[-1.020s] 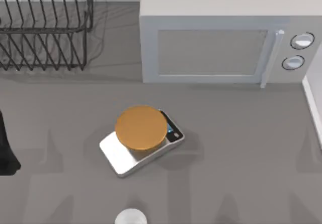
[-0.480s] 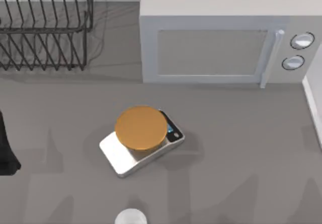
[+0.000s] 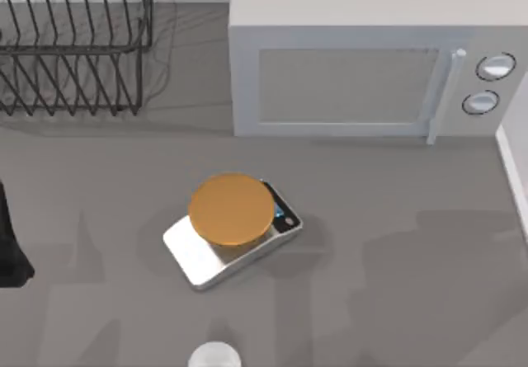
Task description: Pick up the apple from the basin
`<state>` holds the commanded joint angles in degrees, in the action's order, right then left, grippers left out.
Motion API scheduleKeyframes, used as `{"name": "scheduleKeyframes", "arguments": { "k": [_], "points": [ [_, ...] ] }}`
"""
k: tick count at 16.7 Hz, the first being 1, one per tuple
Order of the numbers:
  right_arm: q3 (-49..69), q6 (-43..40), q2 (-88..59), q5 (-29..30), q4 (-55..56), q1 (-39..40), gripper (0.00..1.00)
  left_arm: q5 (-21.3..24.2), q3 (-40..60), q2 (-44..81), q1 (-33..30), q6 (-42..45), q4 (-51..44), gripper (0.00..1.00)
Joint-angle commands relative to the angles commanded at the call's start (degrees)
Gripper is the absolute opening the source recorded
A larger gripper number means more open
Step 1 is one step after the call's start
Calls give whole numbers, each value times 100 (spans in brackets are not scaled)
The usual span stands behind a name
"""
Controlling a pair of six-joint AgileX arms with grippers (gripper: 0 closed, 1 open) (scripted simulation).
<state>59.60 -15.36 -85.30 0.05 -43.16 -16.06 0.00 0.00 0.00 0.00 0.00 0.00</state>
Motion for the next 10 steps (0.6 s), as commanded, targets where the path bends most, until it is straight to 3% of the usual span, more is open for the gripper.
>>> {"name": "scheduleKeyframes", "arguments": {
  "k": [5,10],
  "points": [
    [1349,-348,-2033,1,-977,-363,100,0,0,0,0,0,0,100],
    [1759,-453,-2600,1,-1274,-474,100,0,0,0,0,0,0,100]
  ]
}}
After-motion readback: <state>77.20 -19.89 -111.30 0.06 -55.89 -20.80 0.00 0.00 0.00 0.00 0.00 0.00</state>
